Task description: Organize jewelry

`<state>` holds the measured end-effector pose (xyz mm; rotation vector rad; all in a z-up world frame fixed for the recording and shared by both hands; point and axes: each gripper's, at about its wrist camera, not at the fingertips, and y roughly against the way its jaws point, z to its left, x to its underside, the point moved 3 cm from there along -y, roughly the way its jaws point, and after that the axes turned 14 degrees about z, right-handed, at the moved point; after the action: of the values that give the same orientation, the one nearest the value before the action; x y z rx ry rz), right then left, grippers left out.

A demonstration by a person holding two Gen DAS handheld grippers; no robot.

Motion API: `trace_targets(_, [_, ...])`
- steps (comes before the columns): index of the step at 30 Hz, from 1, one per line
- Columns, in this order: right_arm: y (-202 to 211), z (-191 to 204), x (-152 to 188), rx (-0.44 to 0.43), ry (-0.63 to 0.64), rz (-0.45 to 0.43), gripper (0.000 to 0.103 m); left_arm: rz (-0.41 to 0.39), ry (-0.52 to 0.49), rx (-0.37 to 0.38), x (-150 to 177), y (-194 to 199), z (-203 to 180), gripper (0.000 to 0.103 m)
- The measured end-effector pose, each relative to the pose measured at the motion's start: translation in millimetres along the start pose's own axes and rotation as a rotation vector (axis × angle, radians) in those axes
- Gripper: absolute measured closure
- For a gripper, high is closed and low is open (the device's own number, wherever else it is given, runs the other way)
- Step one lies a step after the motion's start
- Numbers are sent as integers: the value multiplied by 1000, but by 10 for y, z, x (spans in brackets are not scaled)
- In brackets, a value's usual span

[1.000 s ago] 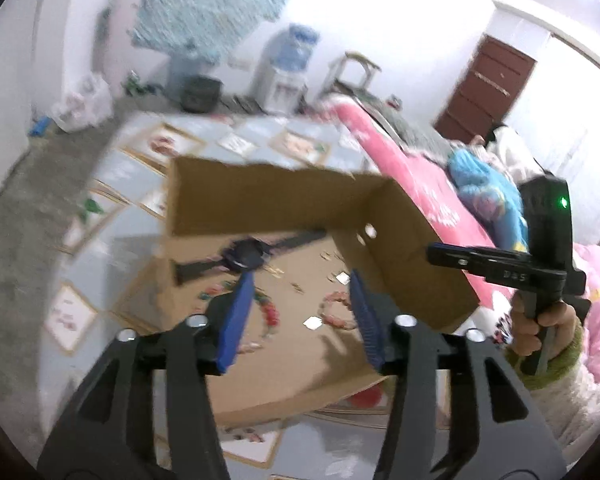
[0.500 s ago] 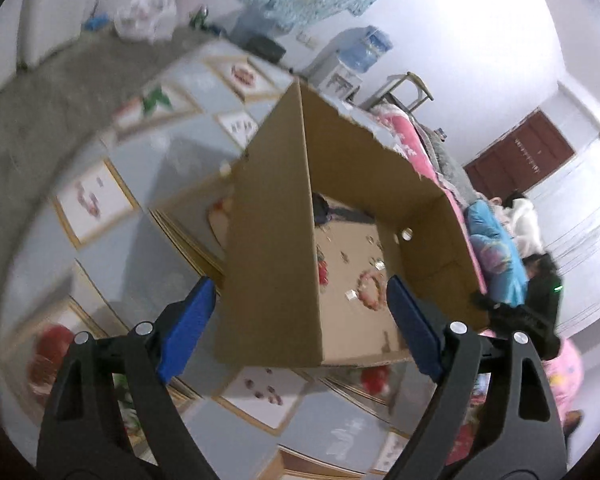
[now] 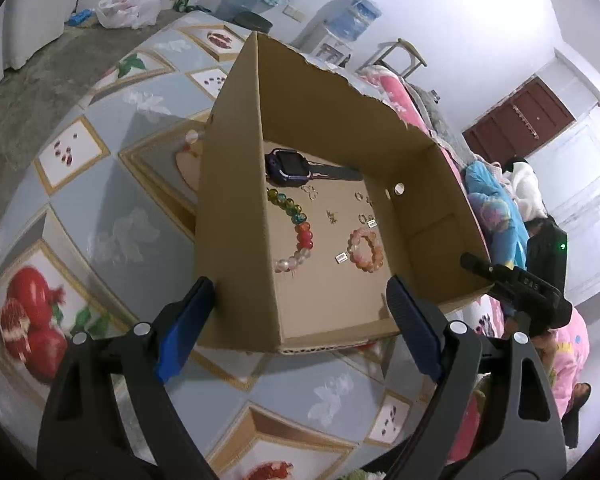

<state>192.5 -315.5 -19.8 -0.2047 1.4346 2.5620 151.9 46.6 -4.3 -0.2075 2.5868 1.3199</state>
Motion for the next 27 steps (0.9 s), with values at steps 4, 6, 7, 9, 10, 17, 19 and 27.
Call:
trace_targets(4, [43,-31,153,-3,-11,-11,56,3,4,17,130,37,-15,20])
trace_targets(6, [61,-53,223,-2,-11,-23,56,3,7,24,180,31,-19,20])
trace_targets(7, [66,-58,213,-2,-10,-29,56,1,1,22,200,31,-26,20])
trace_targets(9, [71,-79,220,-13,-14,-42,56,-12,-9,17,221,36,-33,20])
trace_targets(10, [72,-100,214,-12,-21,-47,56,-35,-14,5,241,72,-41,20])
trace_targets(17, [576,-57,564,124,-6,-264,47,-312,-114,-191,529,589,-288,12])
trace_targets(19, [717,7,749,177,17,-324,39,-350,-134,-219,643,680,-395,9])
trace_targets(27, [728,413,1262,333,137,-388,9,-359,-115,-347,827,658,-730,8])
